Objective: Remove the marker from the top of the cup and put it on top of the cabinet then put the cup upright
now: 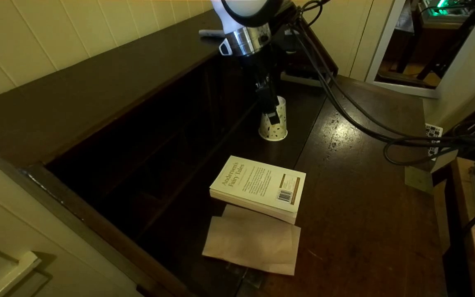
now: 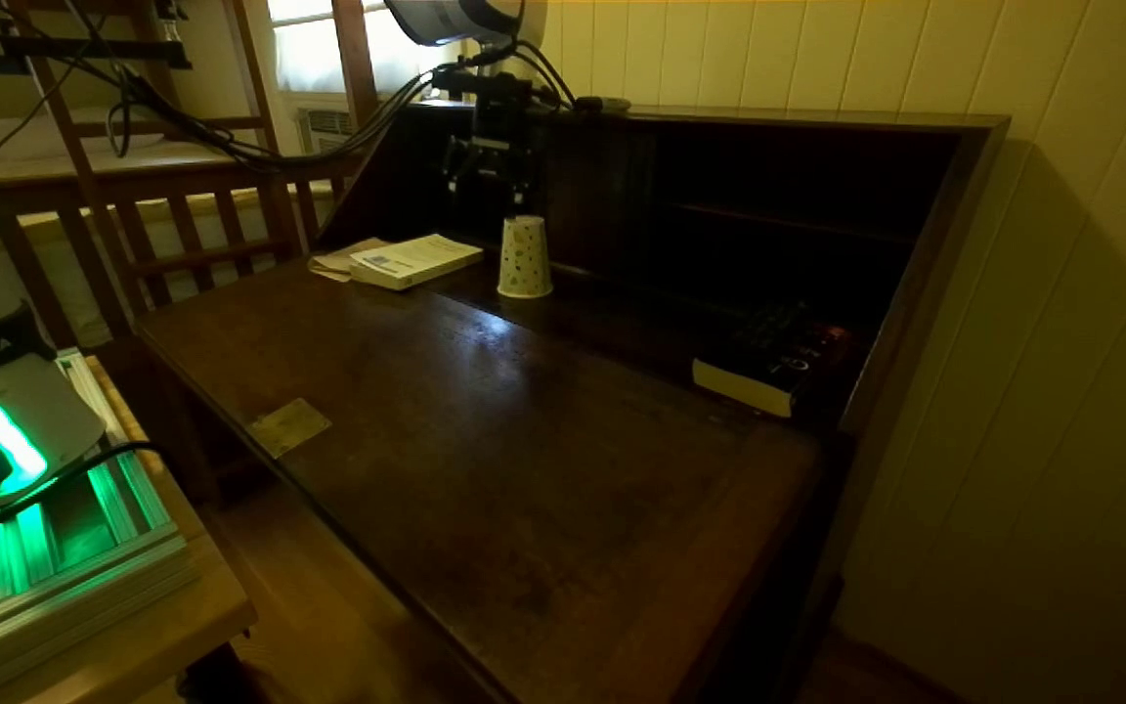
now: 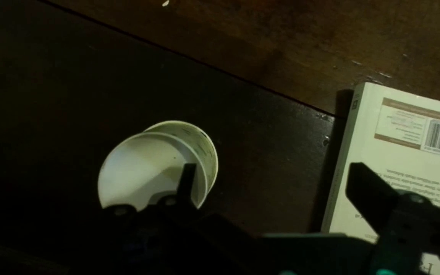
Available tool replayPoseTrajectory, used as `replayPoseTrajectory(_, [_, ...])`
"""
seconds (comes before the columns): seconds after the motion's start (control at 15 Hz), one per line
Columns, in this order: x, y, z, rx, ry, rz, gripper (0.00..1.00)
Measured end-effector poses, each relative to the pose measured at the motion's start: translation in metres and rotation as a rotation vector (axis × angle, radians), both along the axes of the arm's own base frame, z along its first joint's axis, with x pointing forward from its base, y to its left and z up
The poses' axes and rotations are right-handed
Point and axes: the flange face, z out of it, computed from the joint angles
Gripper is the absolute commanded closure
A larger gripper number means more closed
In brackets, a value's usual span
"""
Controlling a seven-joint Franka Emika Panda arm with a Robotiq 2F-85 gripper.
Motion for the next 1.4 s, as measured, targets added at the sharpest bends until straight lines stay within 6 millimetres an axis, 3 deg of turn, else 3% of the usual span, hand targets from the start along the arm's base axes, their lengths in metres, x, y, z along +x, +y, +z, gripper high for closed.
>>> replayPoseTrajectory(0.6, [0.001, 0.001, -0.004, -0.003, -0.041, -0.005, 0.0])
replayPoseTrajectory(1.07, [0.001, 0.027, -0.008, -0.02, -0.042, 0.071, 0.0])
replayPoseTrajectory(1.4, [-0.009, 0.044, -0.029, -0.015, -0.046, 0.11, 0.0])
